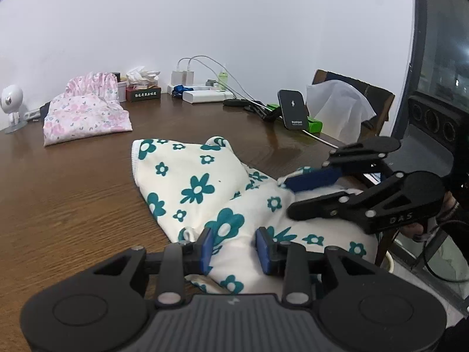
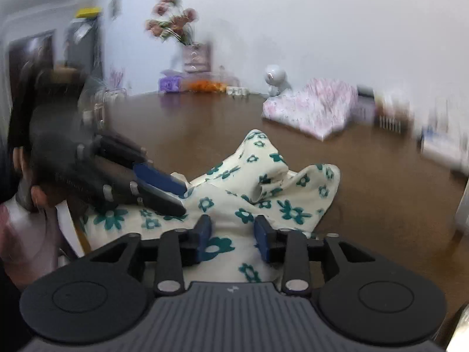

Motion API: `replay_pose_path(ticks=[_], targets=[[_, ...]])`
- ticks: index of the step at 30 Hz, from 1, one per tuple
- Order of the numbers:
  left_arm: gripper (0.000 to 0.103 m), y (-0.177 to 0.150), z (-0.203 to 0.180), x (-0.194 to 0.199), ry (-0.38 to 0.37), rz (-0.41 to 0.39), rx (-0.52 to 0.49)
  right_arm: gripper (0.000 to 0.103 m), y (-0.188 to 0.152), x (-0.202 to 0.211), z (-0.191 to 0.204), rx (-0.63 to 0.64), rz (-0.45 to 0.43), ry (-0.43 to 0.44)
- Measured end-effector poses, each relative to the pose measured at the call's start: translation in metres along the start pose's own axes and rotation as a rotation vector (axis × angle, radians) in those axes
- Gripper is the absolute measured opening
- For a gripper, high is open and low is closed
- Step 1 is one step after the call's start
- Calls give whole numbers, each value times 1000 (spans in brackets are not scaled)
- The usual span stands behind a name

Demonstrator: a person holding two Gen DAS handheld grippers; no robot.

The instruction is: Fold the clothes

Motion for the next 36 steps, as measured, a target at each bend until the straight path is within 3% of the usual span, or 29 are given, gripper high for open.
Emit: replay_pose_path(ticks=[5, 8, 10, 12, 16, 19, 23, 28, 33, 36], targets=[[37, 2, 1, -1, -1, 1, -18, 35, 14, 18, -21, -127, -25, -69], [48, 5, 2, -3, 25, 7, -40, 36, 21, 5, -15, -146, -19, -10], [53, 6, 5, 3, 66, 12, -61, 39, 15, -14, -12, -104, 31, -34], [67, 7, 5, 18, 115, -3, -108, 39, 11, -22, -11, -99, 51, -34], [71, 8, -1, 57, 208, -57, -236, 39, 9, -22, -12, -127, 85, -26], [88, -4, -39, 77, 99, -116, -404, 39, 7, -22, -15, -165, 108, -8], [88, -40, -82, 73, 3, -97, -651, 39, 8, -21, -11, -191, 142, 15], [88, -68, -85, 47, 149, -33, -926, 39, 3, -9, 2, -225, 170, 45], [91, -72, -83, 41, 174, -30, -1025, 39, 5, -5, 15, -250, 219, 35], [91, -74, -76, 38, 150, 4, -1017, 39, 5, -3, 24, -243, 237, 38]])
Point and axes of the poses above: each gripper's, at about its wrist camera, not at the fingertips, and x roughly against the way its jaws point, z to its left, y to its top, the point moved 8 cm from there along -x, roughly the way its jaws point, and after that the axes turned 4 degrees about -y, right-handed, at the moved point
